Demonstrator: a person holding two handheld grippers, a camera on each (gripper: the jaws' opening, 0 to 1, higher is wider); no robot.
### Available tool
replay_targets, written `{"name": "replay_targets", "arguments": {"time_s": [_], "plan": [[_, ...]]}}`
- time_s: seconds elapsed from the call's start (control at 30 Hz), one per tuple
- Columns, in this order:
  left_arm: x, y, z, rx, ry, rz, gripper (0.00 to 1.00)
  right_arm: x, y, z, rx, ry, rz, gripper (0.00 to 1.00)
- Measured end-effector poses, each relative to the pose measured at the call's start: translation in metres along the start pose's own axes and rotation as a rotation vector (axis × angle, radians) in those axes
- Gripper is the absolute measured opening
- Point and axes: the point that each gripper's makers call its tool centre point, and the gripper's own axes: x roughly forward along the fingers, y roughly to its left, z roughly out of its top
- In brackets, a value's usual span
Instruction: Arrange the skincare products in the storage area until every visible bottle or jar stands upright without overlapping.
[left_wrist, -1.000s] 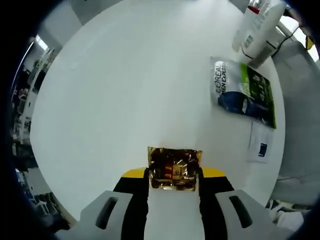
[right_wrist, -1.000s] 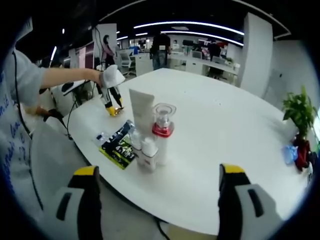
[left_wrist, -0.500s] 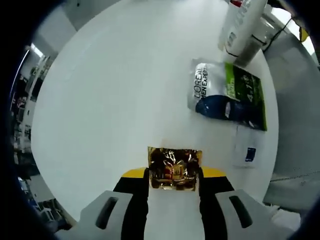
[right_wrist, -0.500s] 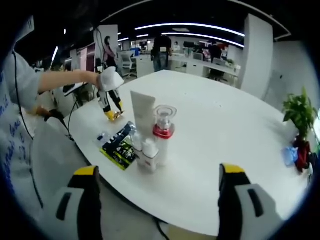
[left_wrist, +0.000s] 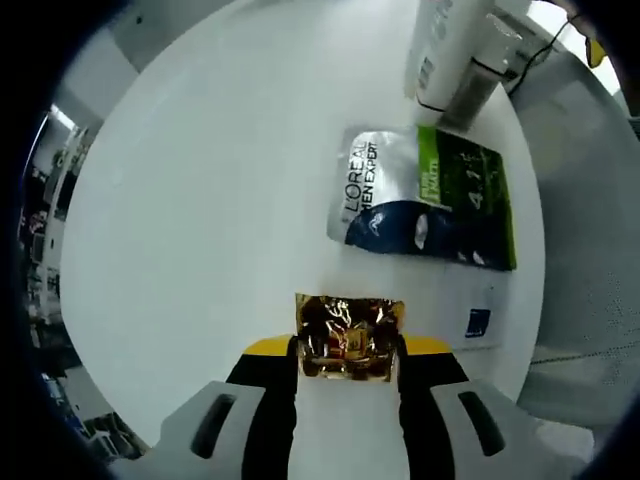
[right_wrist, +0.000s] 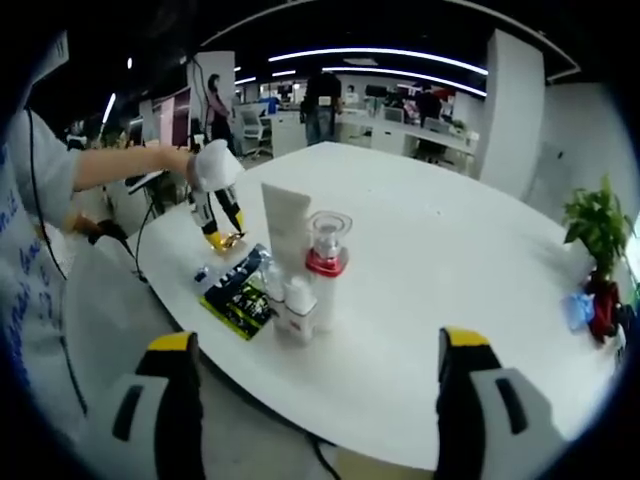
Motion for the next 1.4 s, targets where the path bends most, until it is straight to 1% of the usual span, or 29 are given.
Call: {"name": "replay_targets", "arguments": {"time_s": [0.2,0.73,0.9,1.03,1.27,1.4], "plan": [[0.002,-0.004,0.001,0.021,0.015,0.011,0.36,-0.001,0.0,0.0,-0.003,-0.001,-0.003,1.0],[0.01,-0.017,0.01,0.047,0.025,-0.006,0.36,-0.003,0.0,-0.002,0.0,-0.002,-0.004,1.0],[0.013,-0.018,0.014,0.046,0.019,-0.012,0.36,-0.003,0.0,-0.003,0.002,-0.002,-0.003,0.99],[0.014,-0.018,0.015,0.045,0.027,-0.008,0.36,-0.003,0.001,-0.003,0.002,-0.004,0.002,0.99],[0.015,-0.023,0.017,0.029,0.024,-0.02,0.36,-0.002,0.001,-0.004,-0.002,-0.001,0.005,0.99],[0.015,-0.023,0.018,0.019,0.023,-0.022,0.36,-0.002,0.002,-0.003,-0.004,-0.001,0.008,0.99]]}}
